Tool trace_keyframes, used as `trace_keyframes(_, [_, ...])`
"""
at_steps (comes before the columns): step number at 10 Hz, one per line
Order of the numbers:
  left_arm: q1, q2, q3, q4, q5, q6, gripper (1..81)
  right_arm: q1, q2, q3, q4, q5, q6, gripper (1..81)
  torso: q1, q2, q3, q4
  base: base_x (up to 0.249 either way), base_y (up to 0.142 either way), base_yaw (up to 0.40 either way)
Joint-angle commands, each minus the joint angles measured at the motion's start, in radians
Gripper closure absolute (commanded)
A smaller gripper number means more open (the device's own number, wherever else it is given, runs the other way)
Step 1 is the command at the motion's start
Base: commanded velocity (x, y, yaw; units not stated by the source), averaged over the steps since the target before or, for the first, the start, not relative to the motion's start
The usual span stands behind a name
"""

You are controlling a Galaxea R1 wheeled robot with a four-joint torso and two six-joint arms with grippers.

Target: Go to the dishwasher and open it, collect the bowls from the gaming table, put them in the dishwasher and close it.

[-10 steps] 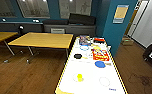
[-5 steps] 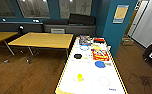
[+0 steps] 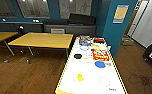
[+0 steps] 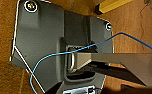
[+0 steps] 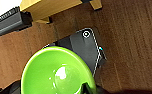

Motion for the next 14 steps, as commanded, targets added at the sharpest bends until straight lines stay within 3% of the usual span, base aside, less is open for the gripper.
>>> trace_keyframes(1, [-0.056,-0.185,0.195,0.004,0.054,0.006,1.0,-0.144,0.095,-0.09,0.024,0.203,-0.064,81.1,0.0,0.0,0.0,0.0,0.0,0.0,0.0])
trace_keyframes(4, [-0.092,-0.317,0.324,0.004,0.051,0.005,1.0,-0.179,0.158,-0.142,-0.012,0.209,-0.064,81.1,0.0,0.0,0.0,0.0,0.0,0.0,0.0])
trace_keyframes(7, [-0.112,-0.469,0.481,-0.008,-0.004,0.001,1.0,-0.184,0.224,-0.158,-0.029,0.209,-0.065,81.1,0.0,0.0,0.0,0.0,0.0,0.0,0.0])
trace_keyframes(11, [-0.207,-0.632,0.678,-0.01,0.006,-0.1,1.0,-0.195,0.285,-0.159,-0.052,0.206,-0.079,81.1,-0.001,0.0,0.0,0.0,0.0,0.0,0.0])
trace_keyframes(14, [-0.339,-0.742,0.791,-0.01,0.011,-0.216,1.0,-0.196,0.327,-0.184,-0.059,0.21,-0.079,81.1,-0.001,0.0,0.0,0.0,0.0,0.0,0.0])
